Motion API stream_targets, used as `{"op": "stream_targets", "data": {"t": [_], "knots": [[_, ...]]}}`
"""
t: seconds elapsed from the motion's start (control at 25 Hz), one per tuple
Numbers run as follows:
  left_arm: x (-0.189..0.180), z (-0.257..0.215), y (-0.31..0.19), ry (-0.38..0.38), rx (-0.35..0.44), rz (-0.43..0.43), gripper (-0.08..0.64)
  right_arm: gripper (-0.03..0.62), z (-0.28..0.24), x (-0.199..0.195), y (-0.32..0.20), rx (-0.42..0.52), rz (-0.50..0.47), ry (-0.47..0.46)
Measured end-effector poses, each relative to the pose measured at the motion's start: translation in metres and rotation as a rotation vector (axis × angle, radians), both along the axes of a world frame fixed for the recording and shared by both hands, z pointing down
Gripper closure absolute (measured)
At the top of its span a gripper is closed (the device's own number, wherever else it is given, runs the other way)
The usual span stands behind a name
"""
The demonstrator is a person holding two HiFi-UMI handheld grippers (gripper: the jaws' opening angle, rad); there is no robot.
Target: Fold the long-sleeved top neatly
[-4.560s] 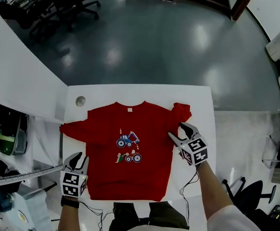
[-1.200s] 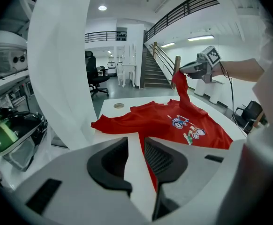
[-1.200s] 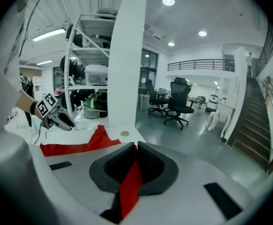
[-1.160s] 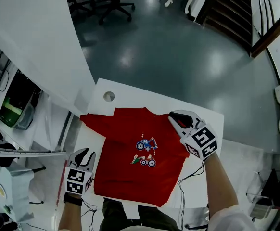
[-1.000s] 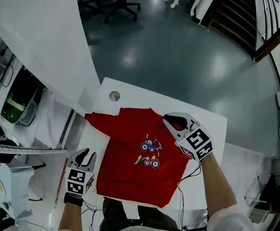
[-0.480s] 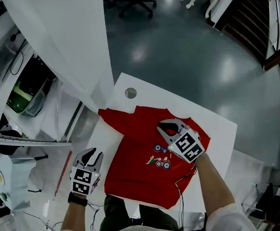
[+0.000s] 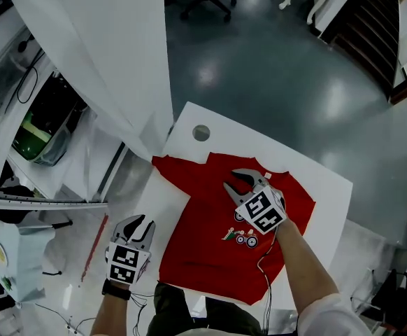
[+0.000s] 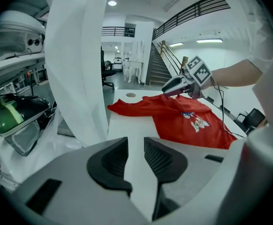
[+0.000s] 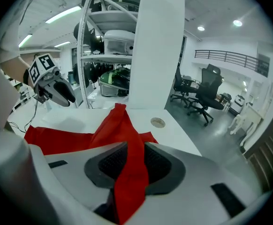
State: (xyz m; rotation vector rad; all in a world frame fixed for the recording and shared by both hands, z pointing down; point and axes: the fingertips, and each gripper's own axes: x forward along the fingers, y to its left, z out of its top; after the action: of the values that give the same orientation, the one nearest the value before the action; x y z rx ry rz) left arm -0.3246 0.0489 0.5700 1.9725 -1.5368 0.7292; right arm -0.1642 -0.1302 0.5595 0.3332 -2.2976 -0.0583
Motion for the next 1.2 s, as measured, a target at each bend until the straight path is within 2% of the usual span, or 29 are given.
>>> {"op": "stream_targets", "data": {"t": [0.28,0.6,0.88,1.2], "knots": [[0.001,0.002,-0.024,0.033,0.009,-0.001,0.448,0.469,0.009,-0.002,-0.007,0.003,0.041,-0.001],[0.000,-0.004,-0.089,0.108,0.027,-0.050,0.446,0.472,0.010,0.008,-0.011,-0.019,0.082,-0.043],[-0.022,0.005,-0.138,0.062,0.011,-0.135,0.422,0.472,0.004,0.015,-0.013,-0.014,0.093,-0.076],[-0.033,0.021,-0.161,0.002,-0.018,-0.126,0.417,0.472,0.010,0.024,-0.014,-0.016,0.100,-0.081]]}}
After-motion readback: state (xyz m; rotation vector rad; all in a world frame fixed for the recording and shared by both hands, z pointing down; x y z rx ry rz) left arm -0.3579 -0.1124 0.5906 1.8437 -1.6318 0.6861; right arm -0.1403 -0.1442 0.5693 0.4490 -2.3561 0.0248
